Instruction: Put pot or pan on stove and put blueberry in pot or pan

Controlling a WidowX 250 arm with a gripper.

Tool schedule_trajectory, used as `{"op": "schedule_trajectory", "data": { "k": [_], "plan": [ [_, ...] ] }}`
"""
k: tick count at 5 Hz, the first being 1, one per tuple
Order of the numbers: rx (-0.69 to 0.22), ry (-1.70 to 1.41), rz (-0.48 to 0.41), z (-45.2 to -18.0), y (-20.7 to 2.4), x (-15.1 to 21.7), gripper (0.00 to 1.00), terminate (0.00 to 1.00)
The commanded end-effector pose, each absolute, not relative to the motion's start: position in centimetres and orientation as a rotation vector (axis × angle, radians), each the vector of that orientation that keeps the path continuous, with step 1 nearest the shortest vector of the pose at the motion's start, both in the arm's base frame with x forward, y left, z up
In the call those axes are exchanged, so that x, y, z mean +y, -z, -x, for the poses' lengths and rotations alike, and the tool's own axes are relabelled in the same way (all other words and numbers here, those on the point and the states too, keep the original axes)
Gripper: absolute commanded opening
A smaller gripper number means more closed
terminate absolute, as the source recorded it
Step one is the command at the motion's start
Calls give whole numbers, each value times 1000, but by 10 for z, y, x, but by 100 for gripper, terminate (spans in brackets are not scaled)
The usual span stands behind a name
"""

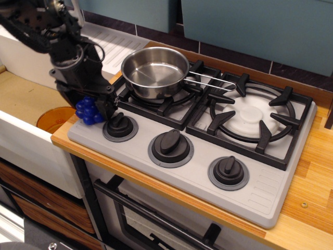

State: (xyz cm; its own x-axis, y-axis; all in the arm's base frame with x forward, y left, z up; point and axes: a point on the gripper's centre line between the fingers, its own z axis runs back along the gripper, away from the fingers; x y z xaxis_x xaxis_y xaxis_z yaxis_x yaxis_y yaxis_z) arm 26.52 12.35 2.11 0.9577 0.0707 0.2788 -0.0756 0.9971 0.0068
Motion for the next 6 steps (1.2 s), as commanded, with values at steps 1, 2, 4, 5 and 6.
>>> {"op": "schedule_trajectory", "data": {
  "k": [1,2,4,5,6],
  "plan": [
    [-288,-96,-31,-271,-43,113,0,0],
    [-260,-98,-31,-273,-62,114,0,0],
    [-208,-87,-39,-282,-112,124,0,0],
    [-208,-93,-35,-288,-126,125,0,0],
    [-204,-113,-42,-293,-135,122,0,0]
  ]
}}
